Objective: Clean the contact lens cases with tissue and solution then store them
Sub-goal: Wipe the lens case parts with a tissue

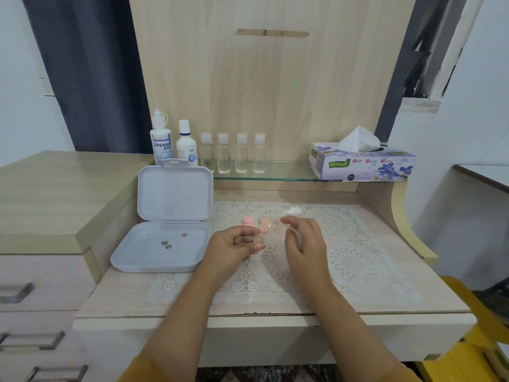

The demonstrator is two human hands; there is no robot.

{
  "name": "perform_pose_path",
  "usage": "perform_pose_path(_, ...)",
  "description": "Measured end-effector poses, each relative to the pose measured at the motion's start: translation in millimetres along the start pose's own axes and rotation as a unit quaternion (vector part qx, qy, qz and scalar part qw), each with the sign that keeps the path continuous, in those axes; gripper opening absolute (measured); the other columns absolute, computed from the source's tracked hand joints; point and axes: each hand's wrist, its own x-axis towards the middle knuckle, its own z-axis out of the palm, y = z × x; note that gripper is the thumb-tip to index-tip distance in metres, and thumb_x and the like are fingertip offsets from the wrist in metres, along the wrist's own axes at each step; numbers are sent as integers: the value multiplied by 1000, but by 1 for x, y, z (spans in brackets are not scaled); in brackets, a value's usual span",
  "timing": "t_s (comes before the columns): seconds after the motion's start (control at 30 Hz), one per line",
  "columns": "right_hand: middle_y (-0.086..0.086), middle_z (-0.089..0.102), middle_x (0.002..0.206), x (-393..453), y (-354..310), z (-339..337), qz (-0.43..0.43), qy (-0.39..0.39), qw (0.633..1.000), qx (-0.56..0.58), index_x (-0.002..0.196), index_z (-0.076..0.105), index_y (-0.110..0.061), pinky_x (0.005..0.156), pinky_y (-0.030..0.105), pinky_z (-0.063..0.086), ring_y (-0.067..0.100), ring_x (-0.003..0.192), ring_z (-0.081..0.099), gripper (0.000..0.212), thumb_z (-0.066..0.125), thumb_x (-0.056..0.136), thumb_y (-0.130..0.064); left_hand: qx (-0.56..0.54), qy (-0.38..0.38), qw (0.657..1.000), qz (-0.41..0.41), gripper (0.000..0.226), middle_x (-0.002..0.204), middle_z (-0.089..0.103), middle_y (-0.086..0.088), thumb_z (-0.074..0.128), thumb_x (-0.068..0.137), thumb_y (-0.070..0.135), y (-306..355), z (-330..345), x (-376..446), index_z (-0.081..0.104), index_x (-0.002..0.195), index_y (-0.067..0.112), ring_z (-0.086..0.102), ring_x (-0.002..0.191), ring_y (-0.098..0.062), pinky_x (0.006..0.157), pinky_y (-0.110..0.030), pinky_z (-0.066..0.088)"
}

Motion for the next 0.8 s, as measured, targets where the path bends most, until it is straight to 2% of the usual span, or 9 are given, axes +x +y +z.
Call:
perform_pose_path(0.1,-10,59,112,-4,0,2,-34,-89,995,-33,122,61,-20,89,3,34,-9,108,50,37,51,92,-1,7,1,1000,0,23,88,74,-8,74,77,-2,2,1,-1,71,96,10,70,83,-14,70,-19,53)
perform_pose_path(0.17,-16,61,112,-6,0,3,-8,-134,990,-36,129,56,-27,88,3,35,-10,109,51,42,54,92,-8,10,0,1000,0,22,84,74,-6,72,78,-4,3,1,-1,71,92,12,68,78,-11,68,-19,52)
perform_pose_path(0.37,-16,62,99,-5,-2,1,39,-133,990,-3,125,53,-35,82,7,38,-7,99,55,41,57,90,-14,10,7,1000,7,29,71,72,7,68,77,-11,5,2,-3,70,87,16,67,72,-4,68,-17,52)
perform_pose_path(0.5,-15,56,100,-3,2,4,14,-148,988,-36,118,64,-24,83,10,39,-5,98,53,28,56,93,-15,-2,26,1000,12,27,80,74,0,70,77,-8,3,1,-2,71,92,14,69,79,-9,73,-21,54)
perform_pose_path(0.63,-12,58,96,-3,4,5,-15,-101,994,-39,104,72,-19,81,7,40,-3,94,56,18,62,91,-13,-2,12,1000,14,27,82,74,-1,70,77,-9,3,1,-2,72,90,15,69,80,-10,76,-22,55)
perform_pose_path(0.73,-11,56,100,-2,3,3,-45,-114,991,-52,119,65,-27,80,8,41,-1,95,54,32,58,93,-10,-1,-1,1000,10,23,83,74,-7,70,78,-7,2,1,-2,71,91,11,69,82,-13,76,-22,54)
perform_pose_path(0.8,-10,49,94,-3,3,3,-59,-144,985,-70,127,61,-32,76,16,45,4,87,53,41,54,94,-8,3,-6,1000,6,21,88,73,-13,71,78,-4,2,1,-2,71,94,9,70,85,-18,80,-26,55)
